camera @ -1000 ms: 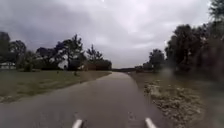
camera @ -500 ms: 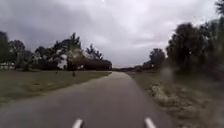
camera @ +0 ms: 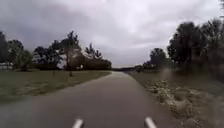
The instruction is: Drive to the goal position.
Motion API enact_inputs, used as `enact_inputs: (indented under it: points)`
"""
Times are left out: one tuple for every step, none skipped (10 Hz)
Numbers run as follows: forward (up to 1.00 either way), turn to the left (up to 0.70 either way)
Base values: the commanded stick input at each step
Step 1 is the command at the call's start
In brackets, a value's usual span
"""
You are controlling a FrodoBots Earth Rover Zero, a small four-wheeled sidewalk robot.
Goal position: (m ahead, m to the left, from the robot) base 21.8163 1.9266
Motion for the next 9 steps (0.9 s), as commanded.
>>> enact_inputs:
  points:
    - [0.84,0.03]
    - [0.84,0.03]
    - [0.84,0.03]
    - [0.84,0.03]
    - [0.84,0.03]
    - [0.84,0.03]
    - [0.84,0.03]
    - [0.84,-0.07]
    - [0.84,-0.33]
